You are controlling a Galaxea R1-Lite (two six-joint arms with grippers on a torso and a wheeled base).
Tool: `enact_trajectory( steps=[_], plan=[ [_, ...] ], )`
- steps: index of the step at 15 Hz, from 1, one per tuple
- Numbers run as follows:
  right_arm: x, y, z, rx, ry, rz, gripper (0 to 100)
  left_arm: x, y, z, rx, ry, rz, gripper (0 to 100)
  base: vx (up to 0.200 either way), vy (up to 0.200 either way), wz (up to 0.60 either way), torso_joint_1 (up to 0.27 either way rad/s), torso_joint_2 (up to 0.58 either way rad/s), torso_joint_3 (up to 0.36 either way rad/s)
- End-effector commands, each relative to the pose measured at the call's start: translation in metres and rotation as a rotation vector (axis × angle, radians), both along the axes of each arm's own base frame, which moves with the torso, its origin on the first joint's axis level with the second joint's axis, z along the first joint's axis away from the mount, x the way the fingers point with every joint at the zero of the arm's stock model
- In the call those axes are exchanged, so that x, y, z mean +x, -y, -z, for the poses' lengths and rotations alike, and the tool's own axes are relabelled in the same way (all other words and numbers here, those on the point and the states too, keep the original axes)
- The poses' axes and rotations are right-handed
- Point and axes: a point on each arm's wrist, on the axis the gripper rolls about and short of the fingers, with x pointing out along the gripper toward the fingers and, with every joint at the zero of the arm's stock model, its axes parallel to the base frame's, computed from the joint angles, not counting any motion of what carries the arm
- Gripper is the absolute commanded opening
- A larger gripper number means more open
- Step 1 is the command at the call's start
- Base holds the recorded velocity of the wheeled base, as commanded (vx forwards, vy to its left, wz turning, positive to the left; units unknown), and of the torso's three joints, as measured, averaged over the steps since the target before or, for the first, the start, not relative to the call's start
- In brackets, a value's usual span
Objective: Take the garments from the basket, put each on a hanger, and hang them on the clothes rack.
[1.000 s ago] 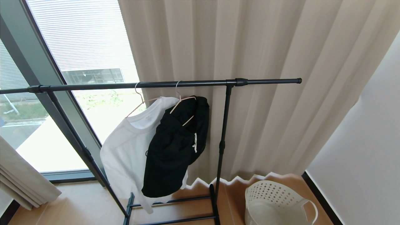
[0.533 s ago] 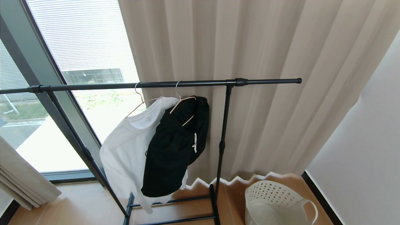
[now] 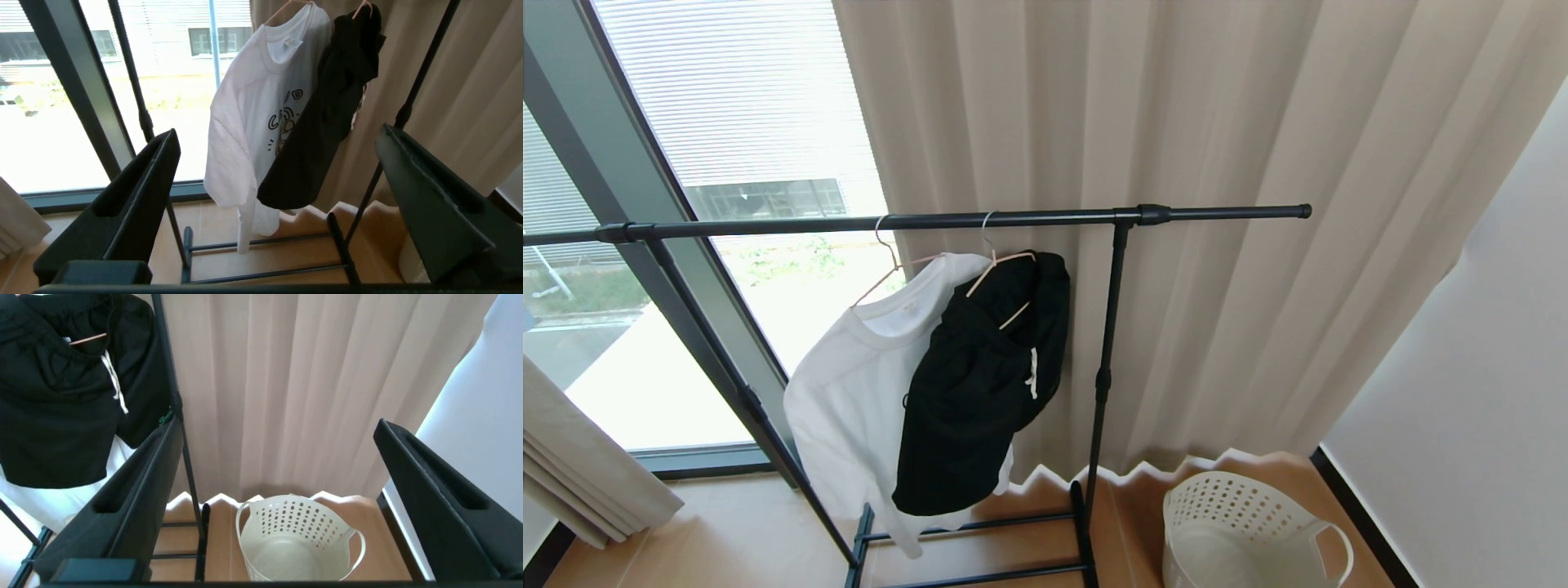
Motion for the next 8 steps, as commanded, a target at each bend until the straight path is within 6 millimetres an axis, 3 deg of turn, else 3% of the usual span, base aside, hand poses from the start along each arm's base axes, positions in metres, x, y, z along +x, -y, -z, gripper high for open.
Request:
enact_trajectory(
  steps=[1, 8],
  plan=[
    [0.0001, 0.0000, -0.0001, 0.000, -0.001, -0.002, 100, 0.0001, 0.0000, -0.0001, -0.001, -0.001, 0.000, 100, 0.000, 0.000, 0.00, 0.000, 0.00, 0.000],
    [0.0001, 0.0000, -0.0001, 0.000, -0.001, -0.002, 100, 0.0001, 0.0000, -0.0001, -0.001, -0.001, 0.000, 100, 0.000, 0.000, 0.00, 0.000, 0.00, 0.000]
  ],
)
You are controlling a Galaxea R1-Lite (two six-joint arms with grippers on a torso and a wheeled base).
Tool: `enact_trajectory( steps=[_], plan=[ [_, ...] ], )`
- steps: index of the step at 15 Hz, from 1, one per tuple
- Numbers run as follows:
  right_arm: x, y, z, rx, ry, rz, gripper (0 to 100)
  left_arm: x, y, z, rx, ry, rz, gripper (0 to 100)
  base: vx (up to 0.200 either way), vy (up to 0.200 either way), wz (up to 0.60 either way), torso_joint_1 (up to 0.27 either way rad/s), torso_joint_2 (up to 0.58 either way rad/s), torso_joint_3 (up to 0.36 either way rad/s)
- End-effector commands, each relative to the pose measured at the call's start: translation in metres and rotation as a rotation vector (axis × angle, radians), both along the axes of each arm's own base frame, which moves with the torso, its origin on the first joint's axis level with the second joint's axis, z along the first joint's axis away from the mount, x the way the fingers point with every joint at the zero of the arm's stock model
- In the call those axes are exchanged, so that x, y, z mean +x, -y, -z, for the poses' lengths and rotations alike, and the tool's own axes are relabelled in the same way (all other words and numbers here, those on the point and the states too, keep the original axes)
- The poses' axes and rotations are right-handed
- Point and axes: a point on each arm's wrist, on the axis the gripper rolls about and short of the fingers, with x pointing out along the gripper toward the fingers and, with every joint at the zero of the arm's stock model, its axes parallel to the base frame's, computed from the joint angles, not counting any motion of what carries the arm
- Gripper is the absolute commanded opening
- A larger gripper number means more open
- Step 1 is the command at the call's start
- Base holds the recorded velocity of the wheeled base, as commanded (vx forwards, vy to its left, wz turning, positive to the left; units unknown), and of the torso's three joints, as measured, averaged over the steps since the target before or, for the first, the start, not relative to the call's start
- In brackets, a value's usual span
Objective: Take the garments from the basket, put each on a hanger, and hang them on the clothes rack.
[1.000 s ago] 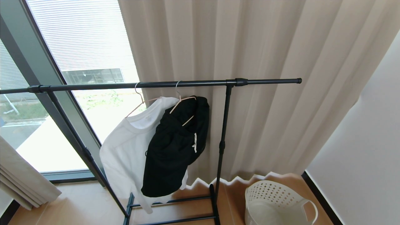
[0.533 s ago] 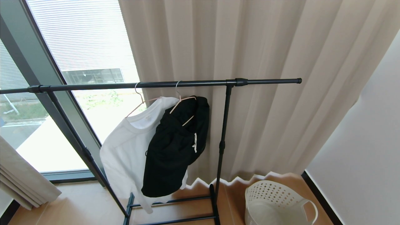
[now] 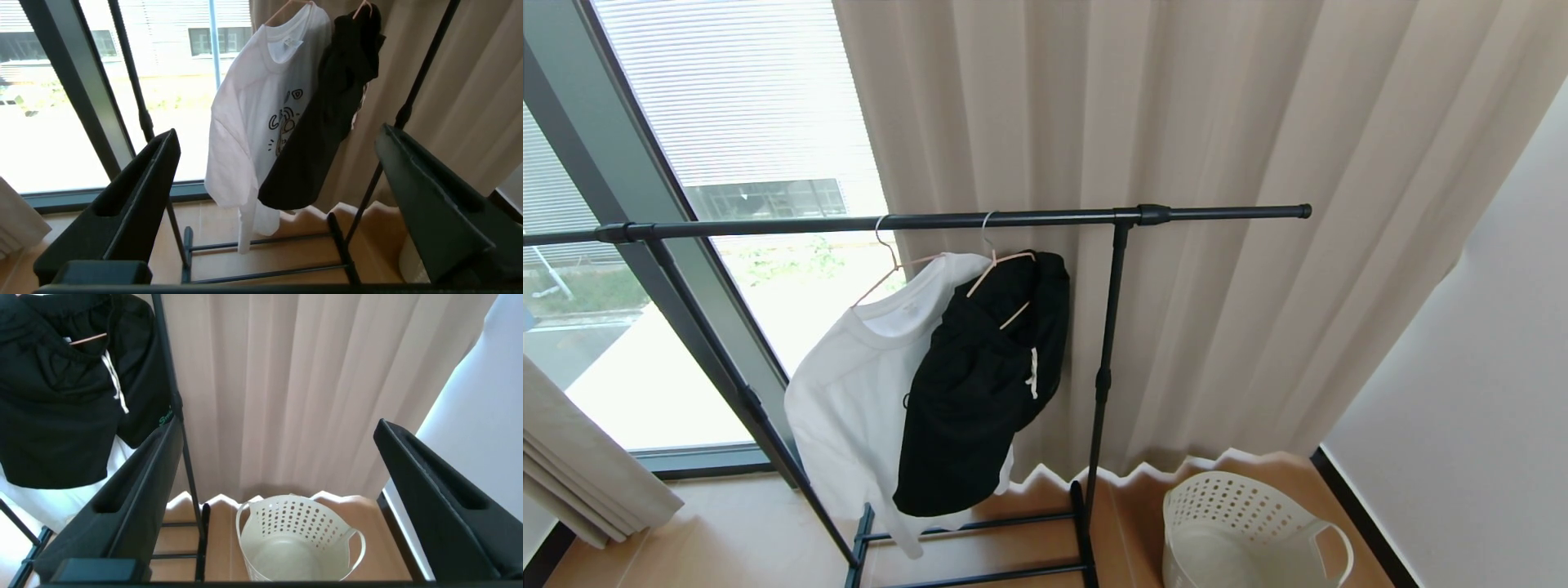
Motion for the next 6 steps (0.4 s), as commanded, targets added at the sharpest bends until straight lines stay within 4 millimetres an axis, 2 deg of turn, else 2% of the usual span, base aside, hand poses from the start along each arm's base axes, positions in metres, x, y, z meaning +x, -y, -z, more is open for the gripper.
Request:
enact_trajectory(
  steps=[1, 6],
  plan=[
    [0.0001, 0.0000, -0.0001, 0.000, -0.001, -0.001, 100, 0.0001, 0.0000, -0.0001, -0.001, -0.001, 0.000, 100, 0.000, 0.000, 0.00, 0.000, 0.00, 0.000],
    [0.0001, 0.0001, -0.0002, 0.002, 0.000, 0.002, 100, 0.0001, 0.0000, -0.0001, -0.001, -0.001, 0.000, 100, 0.000, 0.000, 0.00, 0.000, 0.00, 0.000]
  ],
)
